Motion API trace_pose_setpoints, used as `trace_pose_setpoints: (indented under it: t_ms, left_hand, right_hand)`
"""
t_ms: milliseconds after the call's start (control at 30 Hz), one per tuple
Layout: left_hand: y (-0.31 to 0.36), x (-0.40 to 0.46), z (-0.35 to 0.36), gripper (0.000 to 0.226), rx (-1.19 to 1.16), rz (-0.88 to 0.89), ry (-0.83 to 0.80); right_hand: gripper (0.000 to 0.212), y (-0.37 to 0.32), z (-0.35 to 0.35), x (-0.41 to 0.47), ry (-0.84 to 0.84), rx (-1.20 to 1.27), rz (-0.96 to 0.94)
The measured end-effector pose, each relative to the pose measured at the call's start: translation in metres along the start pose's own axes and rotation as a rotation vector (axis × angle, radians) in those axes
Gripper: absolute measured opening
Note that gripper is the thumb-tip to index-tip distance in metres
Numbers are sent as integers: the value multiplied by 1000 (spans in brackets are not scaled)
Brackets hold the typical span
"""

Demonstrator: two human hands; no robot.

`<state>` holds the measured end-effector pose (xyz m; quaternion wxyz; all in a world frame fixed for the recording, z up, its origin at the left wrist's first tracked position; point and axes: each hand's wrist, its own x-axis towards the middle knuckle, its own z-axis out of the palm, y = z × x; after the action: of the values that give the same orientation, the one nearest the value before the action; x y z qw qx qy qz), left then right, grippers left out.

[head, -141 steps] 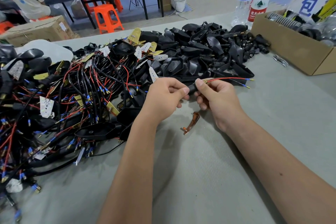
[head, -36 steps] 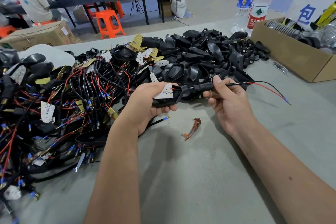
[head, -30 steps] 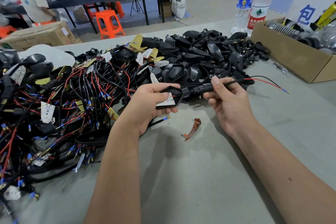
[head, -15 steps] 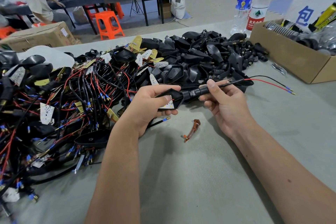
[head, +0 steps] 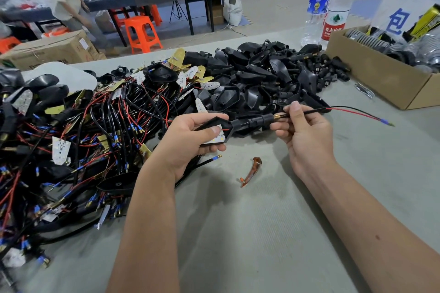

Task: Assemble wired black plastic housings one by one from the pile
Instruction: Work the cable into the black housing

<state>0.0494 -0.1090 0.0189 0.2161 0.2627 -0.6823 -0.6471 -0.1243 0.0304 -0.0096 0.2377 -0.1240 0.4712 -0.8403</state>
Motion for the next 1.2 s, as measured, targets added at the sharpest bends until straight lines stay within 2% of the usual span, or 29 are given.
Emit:
trace_pose_setpoints:
  t_ms: [100,233,300,500,633,767,900,1067,1200]
  left_hand:
    - [-1,1,3,29,5,-1,16]
    - [-1,3,3,28,-5,4,40]
    - [-2,3,2,29,-8,4,53]
    - [-1,2,0,28,-15,4,41]
    - [0,2,2,23,3,-17,37]
    - [0,2,4,22,14,-23,44]
    - [-1,2,3,24,15,-24,66]
    - [-3,3,4,26,29,-23,50]
    - [-3,4,8,28,38,-20,33]
  right_hand:
    - [24,0,0,1,-7,58,53]
    - [10,-1,0,2,-102,161,140]
    - [15,0,-1,3,-120,166,162]
    - [6,2,-1,4,-127,35,114]
    - [11,4,-1,5,-144,-40,50]
    - [20,5,0,4,-158,-24,55]
    - [7,3,2,1,-198,45,101]
    - [27,2,2,-2,-272,69,182]
    - [24,4,3,-3,-332,37,234]
